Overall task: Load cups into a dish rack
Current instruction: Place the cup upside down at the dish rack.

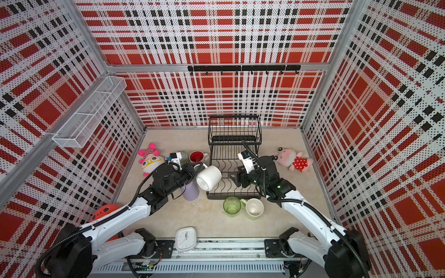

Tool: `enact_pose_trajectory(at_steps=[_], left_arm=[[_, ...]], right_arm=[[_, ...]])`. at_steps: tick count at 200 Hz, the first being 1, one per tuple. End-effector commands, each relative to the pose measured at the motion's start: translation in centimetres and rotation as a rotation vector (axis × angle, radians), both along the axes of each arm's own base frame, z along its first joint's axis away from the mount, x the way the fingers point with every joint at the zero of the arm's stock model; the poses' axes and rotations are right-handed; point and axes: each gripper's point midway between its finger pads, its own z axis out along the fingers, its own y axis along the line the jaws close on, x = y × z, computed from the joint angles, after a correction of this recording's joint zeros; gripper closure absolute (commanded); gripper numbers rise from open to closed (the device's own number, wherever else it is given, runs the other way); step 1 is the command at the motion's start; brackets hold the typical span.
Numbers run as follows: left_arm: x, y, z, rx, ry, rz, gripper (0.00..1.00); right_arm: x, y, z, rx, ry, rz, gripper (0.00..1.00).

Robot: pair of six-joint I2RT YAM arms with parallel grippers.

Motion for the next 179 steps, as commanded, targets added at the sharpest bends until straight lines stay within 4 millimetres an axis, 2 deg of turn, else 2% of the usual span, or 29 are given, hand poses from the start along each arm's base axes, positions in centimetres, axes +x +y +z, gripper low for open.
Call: enact_pose_trajectory(at_steps=[1,23,68,115,154,179], left_arm=[[1.4,0.5,2.5,-0.063,-0.013,0.124,1.00],[1.8,-0.4,2.1,-0.046,0.034,0.161,1.00],[2.2,-2.2,1.2,-0.007,0.194,0.277,1.00],[1.6,-5.1,-0.6,-0.032,0.382,0.322,1.00],[0.6,-5.1,-2.8,-0.076,0.511,0.432,1.00],[0.7,-6.3,-2.5,-0.086,0.503,0.430,1.00]], right_arm=[[0.3,-2.2,0.2,-0.066,-0.042,-0.098,0.28],[-0.5,-2.1,1.0,-0.069,-0.065,-0.086,0.28],[-2.9,-0.2,2.0,-0.199,-0.210,0.001,0.27],[-2.5,-1.2,2.4,-0.278,-0.197,-0.042,0.27],[-2.4,-2.0,2.2,-0.266,-0.100,-0.119,0.28],[-2.8,-1.7,1.3,-0.246,-0.071,-0.100,0.28]])
